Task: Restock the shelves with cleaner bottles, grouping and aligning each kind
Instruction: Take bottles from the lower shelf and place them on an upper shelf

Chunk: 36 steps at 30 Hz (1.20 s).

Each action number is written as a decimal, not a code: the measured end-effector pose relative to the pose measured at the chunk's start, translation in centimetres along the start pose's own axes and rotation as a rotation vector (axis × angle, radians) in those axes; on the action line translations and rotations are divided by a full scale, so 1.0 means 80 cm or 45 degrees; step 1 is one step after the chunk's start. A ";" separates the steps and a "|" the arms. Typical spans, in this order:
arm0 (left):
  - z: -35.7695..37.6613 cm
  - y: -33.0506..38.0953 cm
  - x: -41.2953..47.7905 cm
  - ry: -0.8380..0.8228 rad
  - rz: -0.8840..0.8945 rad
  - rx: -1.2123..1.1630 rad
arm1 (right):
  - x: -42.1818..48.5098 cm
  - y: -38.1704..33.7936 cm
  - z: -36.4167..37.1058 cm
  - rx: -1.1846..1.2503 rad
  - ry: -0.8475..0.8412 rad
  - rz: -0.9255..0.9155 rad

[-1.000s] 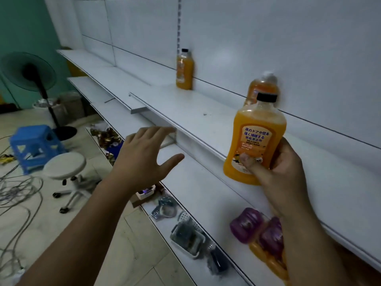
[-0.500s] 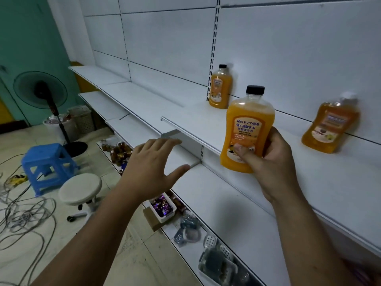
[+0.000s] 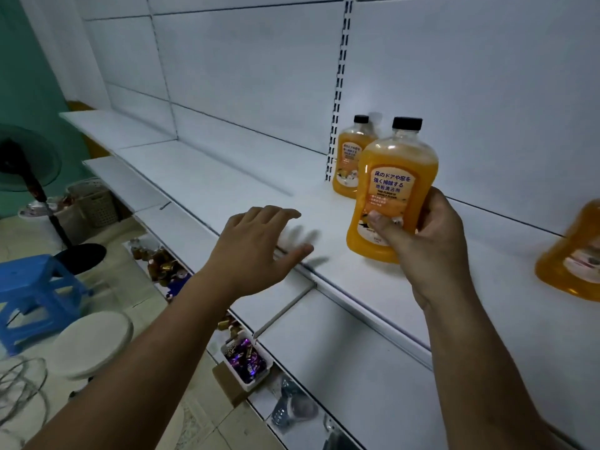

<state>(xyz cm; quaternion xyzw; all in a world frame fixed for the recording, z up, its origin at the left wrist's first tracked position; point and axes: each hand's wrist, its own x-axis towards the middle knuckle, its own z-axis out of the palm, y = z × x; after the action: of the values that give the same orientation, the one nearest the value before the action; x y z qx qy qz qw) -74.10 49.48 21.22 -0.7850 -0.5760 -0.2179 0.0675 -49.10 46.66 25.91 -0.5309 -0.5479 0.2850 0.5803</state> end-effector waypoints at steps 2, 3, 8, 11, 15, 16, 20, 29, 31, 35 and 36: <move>0.009 -0.012 0.023 -0.016 0.051 -0.029 | 0.013 -0.001 0.009 -0.042 0.039 0.014; 0.013 -0.018 0.034 -0.024 0.085 -0.037 | 0.019 0.000 0.014 -0.068 0.066 0.015; 0.032 -0.052 0.078 -0.103 0.245 -0.100 | 0.047 0.001 0.042 -0.207 0.192 0.065; 0.038 -0.067 0.100 -0.151 0.338 -0.144 | 0.066 0.000 0.056 -0.279 0.241 0.121; 0.044 -0.066 0.126 -0.171 0.409 -0.218 | 0.098 0.000 0.063 -0.337 0.278 0.189; 0.046 -0.064 0.133 -0.171 0.416 -0.230 | 0.107 0.001 0.064 -0.354 0.287 0.197; 0.065 -0.051 0.147 -0.199 0.420 -0.250 | 0.142 0.007 0.063 -0.410 0.298 0.207; 0.087 -0.052 0.152 -0.261 0.427 -0.179 | 0.187 0.038 0.065 -0.544 0.347 0.217; 0.087 -0.053 0.152 -0.258 0.414 -0.190 | 0.192 0.048 0.066 -0.543 0.373 0.224; 0.088 -0.053 0.152 -0.264 0.403 -0.216 | 0.193 0.063 0.071 -0.544 0.407 0.222; 0.088 -0.053 0.152 -0.262 0.401 -0.223 | 0.194 0.066 0.072 -0.541 0.405 0.223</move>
<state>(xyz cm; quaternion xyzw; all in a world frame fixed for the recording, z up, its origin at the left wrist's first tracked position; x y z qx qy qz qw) -73.28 64.02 19.41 -0.8864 -0.4289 -0.1724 -0.0269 -49.52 64.01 25.18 -0.7240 -0.4494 0.1259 0.5080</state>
